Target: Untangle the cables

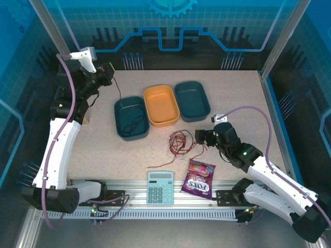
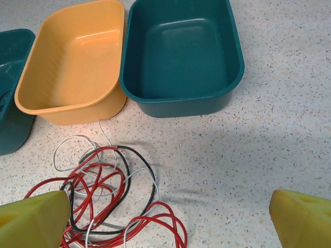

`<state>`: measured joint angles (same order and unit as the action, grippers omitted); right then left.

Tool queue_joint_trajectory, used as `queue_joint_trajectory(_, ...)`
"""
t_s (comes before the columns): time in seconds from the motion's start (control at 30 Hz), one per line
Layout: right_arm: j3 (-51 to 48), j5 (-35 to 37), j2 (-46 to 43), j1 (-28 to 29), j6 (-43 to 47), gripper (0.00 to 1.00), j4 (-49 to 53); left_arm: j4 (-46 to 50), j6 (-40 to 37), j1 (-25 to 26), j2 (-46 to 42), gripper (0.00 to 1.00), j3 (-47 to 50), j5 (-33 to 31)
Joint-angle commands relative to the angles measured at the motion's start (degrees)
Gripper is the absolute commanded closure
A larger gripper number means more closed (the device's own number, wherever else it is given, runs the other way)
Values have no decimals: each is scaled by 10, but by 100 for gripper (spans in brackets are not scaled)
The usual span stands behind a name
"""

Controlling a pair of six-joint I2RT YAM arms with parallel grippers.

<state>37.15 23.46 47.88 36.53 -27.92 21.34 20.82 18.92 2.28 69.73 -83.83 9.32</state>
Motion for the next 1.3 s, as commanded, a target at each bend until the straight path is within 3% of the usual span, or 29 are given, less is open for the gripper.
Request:
queue_joint_trajectory(0.0,24,7,9,-9,-16,0,13,37,-6,-5,-3,100,-10,36)
queue_joint_trajectory(0.33,31,3,16,-11,-27,0,25,-28,32,5,49,100,10,147)
queue_joint_trajectory(0.8,30,7,-2,-14,-32,0,41,5,-48,18,243,100,-121,207)
queue_joint_trajectory(1.27,45,-2,16,-24,-23,0,43,-99,21,37,206,100,84,193)
